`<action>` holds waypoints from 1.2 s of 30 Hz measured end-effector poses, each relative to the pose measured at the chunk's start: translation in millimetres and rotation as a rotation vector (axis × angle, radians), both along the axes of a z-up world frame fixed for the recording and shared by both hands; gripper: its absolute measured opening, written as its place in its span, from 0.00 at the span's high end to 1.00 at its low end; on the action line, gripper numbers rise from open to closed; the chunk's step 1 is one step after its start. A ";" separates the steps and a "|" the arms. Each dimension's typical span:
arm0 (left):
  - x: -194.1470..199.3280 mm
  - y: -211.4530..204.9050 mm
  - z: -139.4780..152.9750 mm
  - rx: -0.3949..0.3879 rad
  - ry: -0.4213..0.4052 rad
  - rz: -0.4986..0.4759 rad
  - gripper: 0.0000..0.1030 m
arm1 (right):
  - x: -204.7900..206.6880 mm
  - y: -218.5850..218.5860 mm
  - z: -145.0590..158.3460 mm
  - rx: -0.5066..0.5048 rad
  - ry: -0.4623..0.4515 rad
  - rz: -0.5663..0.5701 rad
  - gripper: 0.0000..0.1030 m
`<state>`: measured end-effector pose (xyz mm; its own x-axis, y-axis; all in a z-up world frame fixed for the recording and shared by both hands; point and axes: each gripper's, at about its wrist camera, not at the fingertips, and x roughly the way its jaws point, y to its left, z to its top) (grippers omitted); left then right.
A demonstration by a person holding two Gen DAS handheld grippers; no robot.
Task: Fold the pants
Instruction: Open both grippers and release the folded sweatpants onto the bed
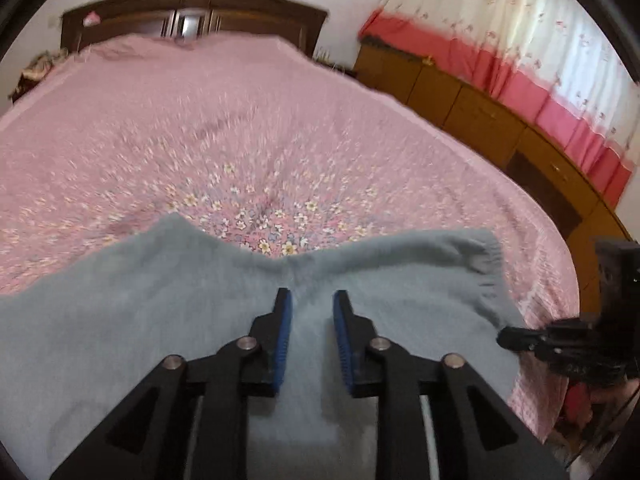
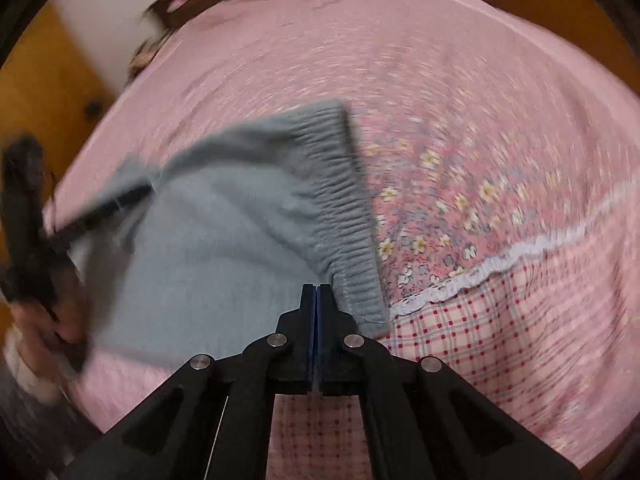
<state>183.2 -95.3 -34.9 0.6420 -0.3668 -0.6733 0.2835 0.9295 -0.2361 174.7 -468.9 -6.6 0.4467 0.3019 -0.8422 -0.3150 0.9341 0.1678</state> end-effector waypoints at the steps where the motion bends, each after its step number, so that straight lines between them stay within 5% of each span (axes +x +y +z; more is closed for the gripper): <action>1: -2.6 -5.0 -6.8 0.025 0.013 -0.011 0.67 | -2.8 -1.4 5.4 -0.006 -0.008 0.018 1.00; 3: 2.4 -1.6 -31.5 0.052 0.060 -0.027 0.67 | -7.4 -14.3 3.4 0.049 0.007 0.007 1.00; 8: -14.7 9.0 -21.0 -0.013 0.066 -0.025 0.66 | 1.3 -39.0 -11.3 0.254 0.034 -0.059 0.98; 10: -21.4 22.5 -14.6 -0.081 0.103 -0.018 0.65 | -11.9 -56.6 -9.5 0.341 0.025 -0.051 0.90; 14: -74.5 73.2 -6.8 -0.183 0.130 0.020 0.56 | -41.6 -86.3 -4.2 0.512 -0.016 -0.047 0.53; 17: -95.3 112.9 -1.3 -0.123 0.116 0.079 0.55 | -60.0 -95.6 -2.8 0.500 -0.032 -0.028 0.42; 28: -147.2 267.1 28.2 0.110 0.040 0.343 0.55 | -81.6 -125.3 -15.8 0.456 0.006 -0.071 0.42; 36: -184.0 347.1 7.7 0.084 0.093 0.475 0.55 | -82.5 -128.1 -31.0 0.460 0.022 -0.101 0.42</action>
<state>-0.8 251.7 -27.2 0.6611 0.0099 -0.7503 -0.1948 0.9679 -0.1590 92.3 -597.0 -37.6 0.4765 0.6023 -0.6405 -0.2185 0.7867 0.5774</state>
